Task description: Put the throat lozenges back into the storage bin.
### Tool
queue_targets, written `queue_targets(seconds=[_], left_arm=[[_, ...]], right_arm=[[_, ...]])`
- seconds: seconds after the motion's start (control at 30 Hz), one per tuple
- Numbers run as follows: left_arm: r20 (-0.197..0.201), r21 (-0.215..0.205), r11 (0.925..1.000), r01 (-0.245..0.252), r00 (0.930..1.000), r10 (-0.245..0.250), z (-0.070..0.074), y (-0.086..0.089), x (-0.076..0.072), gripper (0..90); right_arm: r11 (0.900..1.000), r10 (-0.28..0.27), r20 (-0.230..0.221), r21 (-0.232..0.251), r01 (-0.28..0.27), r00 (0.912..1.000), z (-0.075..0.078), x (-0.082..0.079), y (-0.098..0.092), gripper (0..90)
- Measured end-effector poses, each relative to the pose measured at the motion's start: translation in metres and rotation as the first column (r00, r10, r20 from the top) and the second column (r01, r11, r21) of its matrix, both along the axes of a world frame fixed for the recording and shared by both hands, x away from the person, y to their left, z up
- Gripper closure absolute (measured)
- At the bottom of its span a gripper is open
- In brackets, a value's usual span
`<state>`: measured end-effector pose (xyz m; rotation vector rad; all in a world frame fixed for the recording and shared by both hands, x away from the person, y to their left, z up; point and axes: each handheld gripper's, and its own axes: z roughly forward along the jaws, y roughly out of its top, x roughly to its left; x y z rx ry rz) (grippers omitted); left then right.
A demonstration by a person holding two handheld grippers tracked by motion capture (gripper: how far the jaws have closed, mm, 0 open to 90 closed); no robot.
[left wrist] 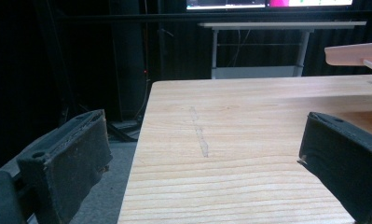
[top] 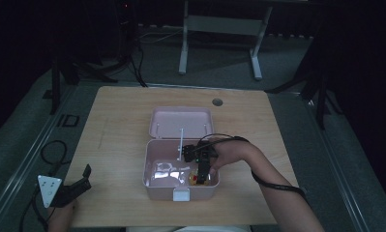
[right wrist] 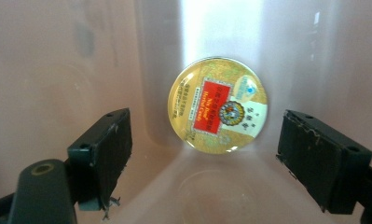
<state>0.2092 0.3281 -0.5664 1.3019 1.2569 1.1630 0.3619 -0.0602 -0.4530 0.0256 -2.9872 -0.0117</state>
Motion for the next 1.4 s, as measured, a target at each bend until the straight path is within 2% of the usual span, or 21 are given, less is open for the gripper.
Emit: queue_targets(seconds=[0.17,0.23,0.33,0.47,0.6,0.7,0.77,0.9,0.93,1.03,1.1,1.23,1.3,1.33,1.37,1.4], left_arm=[[0.0,0.0,1.0,-0.001,1.0,0.001,0.0,0.0,0.0,2.4],[0.001,0.0,1.0,-0.001,1.0,0.001,0.0,0.0,0.0,2.4],[0.001,-0.002,1.0,-0.001,1.0,0.001,0.0,0.0,0.0,2.4],[0.001,0.001,1.0,-0.002,1.0,0.002,0.0,0.0,0.0,2.4],[0.003,-0.001,1.0,-0.003,1.0,0.003,0.0,0.0,0.0,2.4],[0.002,-0.002,1.0,-0.003,1.0,0.003,0.0,0.0,0.0,2.4],[0.001,-0.002,1.0,-0.003,1.0,0.003,0.0,0.0,0.0,2.4],[0.001,-0.001,1.0,-0.004,1.0,0.004,0.0,0.0,0.0,2.4],[0.001,-0.001,1.0,-0.004,1.0,0.004,0.0,0.0,0.0,2.4],[0.001,0.0,1.0,-0.003,1.0,0.003,0.0,0.0,0.0,2.4],[0.0,-0.001,1.0,-0.003,1.0,0.003,0.0,0.0,0.0,2.4],[0.003,-0.004,1.0,-0.002,1.0,0.002,0.0,0.0,0.0,2.4],[0.002,-0.003,1.0,-0.001,1.0,0.001,0.0,0.0,0.0,2.4],[0.001,-0.003,1.0,-0.001,1.0,0.001,0.0,0.0,0.0,2.4],[0.0,-0.002,1.0,-0.001,1.0,0.001,0.0,0.0,0.0,2.4],[0.001,-0.004,1.0,-0.002,1.0,0.002,0.0,0.0,0.0,2.4]], right_arm=[[0.997,-0.025,0.015,0.067,0.024,0.9996,0.021,0.002,-0.009,12.9],[0.995,-0.029,0.035,0.096,0.026,0.999,0.03,0.002,-0.015,12.5],[0.985,-0.067,0.041,0.159,0.06,0.9969,0.046,0.004,-0.026,11.7],[0.972,-0.104,0.081,0.217,0.085,0.9913,0.061,0.005,-0.046,11.7],[0.959,-0.156,0.086,0.254,0.13,0.984,0.068,0.008,-0.065,11.7],[0.955,-0.176,0.101,0.259,0.145,0.9793,0.068,0.007,-0.078,11.7],[0.953,-0.187,0.104,0.262,0.154,0.9769,0.066,0.007,-0.087,11.7],[0.941,-0.22,0.109,0.285,0.182,0.9693,0.055,0.009,-0.104,11.7],[0.936,-0.236,0.099,0.292,0.199,0.9667,0.05,0.01,-0.11,11.7],[0.927,-0.245,0.114,0.319,0.198,0.9628,0.039,0.01,-0.12,11.8],[0.913,-0.268,0.095,0.344,0.22,0.9588,0.029,0.011,-0.129,11.9],[0.899,-0.29,0.096,0.368,0.236,0.9523,0.008,0.013,-0.142,12.7],[0.888,-0.309,0.1,0.386,0.249,0.9457,-0.004,0.014,-0.148,12.7],[0.879,-0.324,0.105,0.401,0.259,0.9401,-0.011,0.016,-0.152,12.5],[0.866,-0.345,0.103,0.419,0.274,0.9329,-0.017,0.017,-0.155,12.3],[0.848,-0.37,0.099,0.442,0.292,0.9237,-0.022,0.019,-0.159,12.3]])
